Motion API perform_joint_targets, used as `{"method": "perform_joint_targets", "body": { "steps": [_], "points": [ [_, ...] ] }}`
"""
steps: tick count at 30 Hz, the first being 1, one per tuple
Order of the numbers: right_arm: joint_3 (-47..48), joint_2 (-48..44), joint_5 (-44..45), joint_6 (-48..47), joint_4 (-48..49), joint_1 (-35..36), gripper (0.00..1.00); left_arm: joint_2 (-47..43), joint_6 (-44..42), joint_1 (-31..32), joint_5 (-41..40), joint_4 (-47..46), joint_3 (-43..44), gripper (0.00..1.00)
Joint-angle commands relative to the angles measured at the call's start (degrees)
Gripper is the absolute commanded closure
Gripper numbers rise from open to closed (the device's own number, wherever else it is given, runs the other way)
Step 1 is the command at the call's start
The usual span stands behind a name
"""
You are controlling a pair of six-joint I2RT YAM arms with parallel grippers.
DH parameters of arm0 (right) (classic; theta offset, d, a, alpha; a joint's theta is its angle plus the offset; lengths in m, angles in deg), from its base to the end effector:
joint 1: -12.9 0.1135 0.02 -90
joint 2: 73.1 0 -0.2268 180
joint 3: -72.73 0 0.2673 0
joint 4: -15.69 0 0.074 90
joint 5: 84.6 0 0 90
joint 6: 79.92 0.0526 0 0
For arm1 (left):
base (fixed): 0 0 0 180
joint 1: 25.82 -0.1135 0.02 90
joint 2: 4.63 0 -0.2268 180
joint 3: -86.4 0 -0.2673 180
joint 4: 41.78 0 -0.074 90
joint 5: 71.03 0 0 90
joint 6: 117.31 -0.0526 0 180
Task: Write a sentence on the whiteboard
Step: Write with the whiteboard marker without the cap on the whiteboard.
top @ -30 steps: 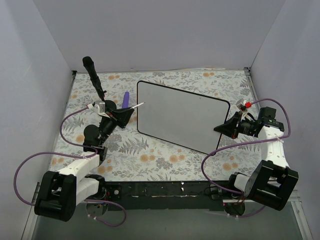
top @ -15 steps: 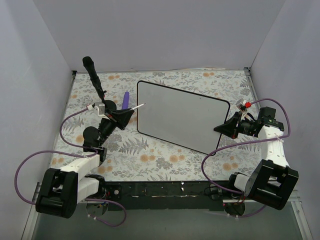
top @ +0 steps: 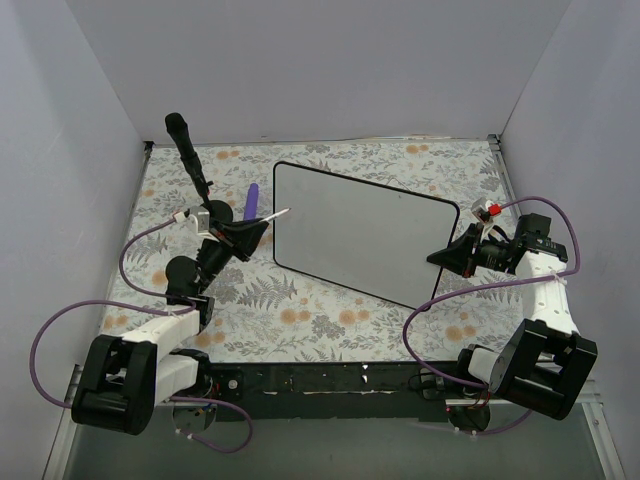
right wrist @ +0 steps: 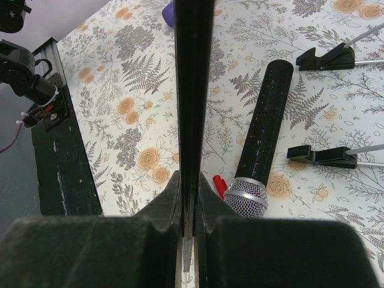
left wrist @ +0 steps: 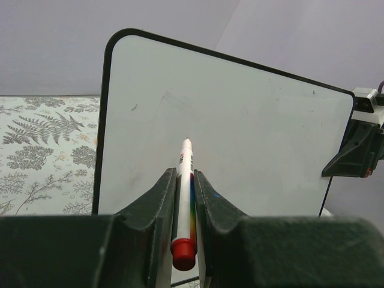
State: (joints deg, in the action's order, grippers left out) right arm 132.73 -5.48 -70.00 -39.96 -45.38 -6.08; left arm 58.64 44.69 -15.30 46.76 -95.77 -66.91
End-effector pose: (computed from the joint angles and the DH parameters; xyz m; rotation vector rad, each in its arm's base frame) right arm 0.2343 -0.0268 0.2065 -0.7803 1.7688 1.0145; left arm 0.2390 -0.0693 0.1928 -0.3088 1.4372 -1.5099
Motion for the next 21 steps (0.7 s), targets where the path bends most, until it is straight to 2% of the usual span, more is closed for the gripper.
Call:
{"method": "perform_joint_targets", "body": {
  "steps": [1, 21],
  "points": [
    [0.44, -0.03, 3.06, -3.04, 0.28, 0.61, 0.99, 0.10, -0.64, -0.42, 0.77, -3.09, -1.06, 1.00],
    [0.52, 0.06, 3.15, -3.22, 0.28, 0.79, 0.99, 2.13, -0.73, -0.50, 1.12, -7.31, -2.20, 1.00]
  ]
}}
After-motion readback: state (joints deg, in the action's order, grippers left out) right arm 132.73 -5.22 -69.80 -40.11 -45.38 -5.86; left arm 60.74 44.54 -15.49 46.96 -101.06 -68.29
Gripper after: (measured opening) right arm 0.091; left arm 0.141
